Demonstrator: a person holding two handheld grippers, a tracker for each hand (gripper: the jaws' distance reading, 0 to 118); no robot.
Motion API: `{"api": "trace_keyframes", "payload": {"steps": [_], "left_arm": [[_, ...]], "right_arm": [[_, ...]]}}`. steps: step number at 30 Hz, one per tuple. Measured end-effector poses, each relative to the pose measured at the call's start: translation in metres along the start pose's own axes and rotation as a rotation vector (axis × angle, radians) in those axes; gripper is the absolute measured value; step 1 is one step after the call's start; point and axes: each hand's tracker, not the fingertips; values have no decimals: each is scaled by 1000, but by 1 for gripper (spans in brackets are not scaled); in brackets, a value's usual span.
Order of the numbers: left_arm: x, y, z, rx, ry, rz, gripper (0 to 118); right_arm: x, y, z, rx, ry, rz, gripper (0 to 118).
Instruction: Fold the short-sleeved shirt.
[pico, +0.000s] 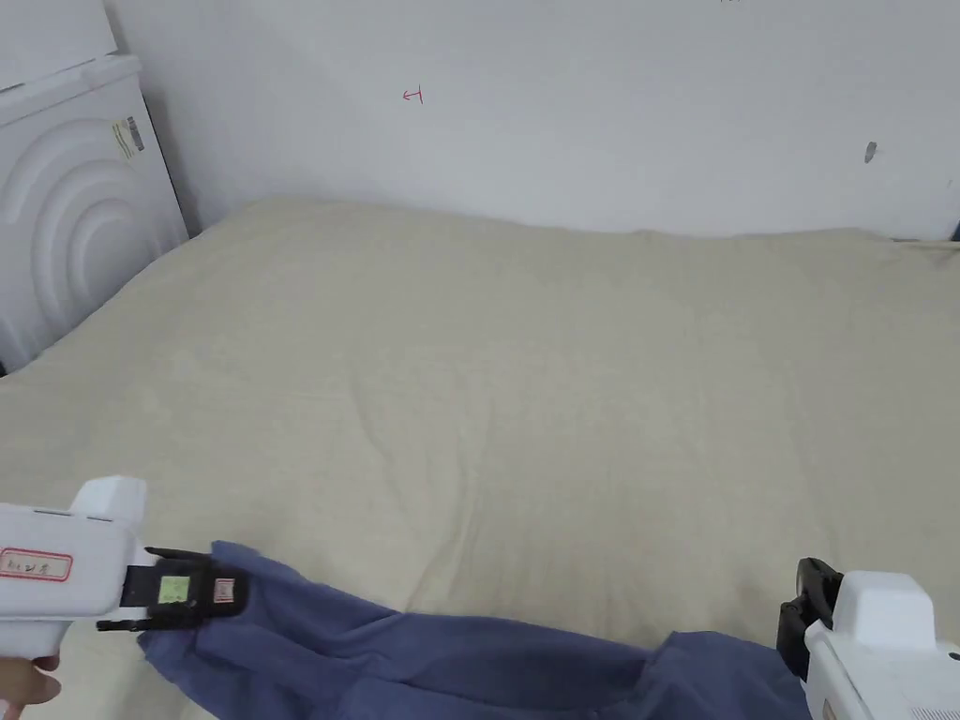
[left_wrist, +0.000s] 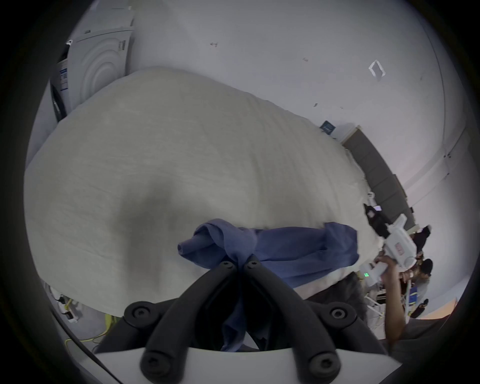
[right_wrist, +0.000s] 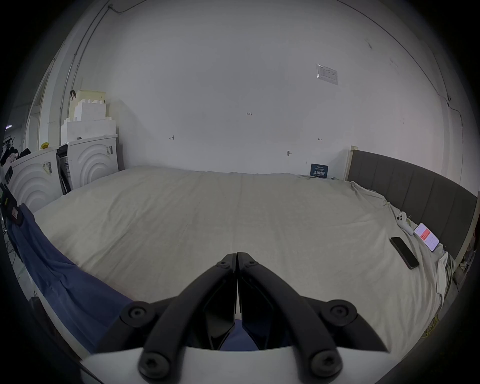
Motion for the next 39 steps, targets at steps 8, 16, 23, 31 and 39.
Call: {"api": "trace_keyframes", "payload": {"steps": [8,16,23,31,39], "left_arm": [[47,6,-53,-62,-171,25,0],[92,-6,-154,-173,-198,79,0],[106,-15,-204,-205,-157,135,0],[113,-20,-215,-229,-178,151,0],[101,-22,-202,-211,-190,155,46]], "right_arm": [[-1,1,3,3,5,-11,1],[2,-2,10,-2,-5,-6,1],[8,-7,14,-15,-22,-7,1],[8,-9,14,-26,-24,-8,1],[6,-11,13,-30,-17,-9,1]]}}
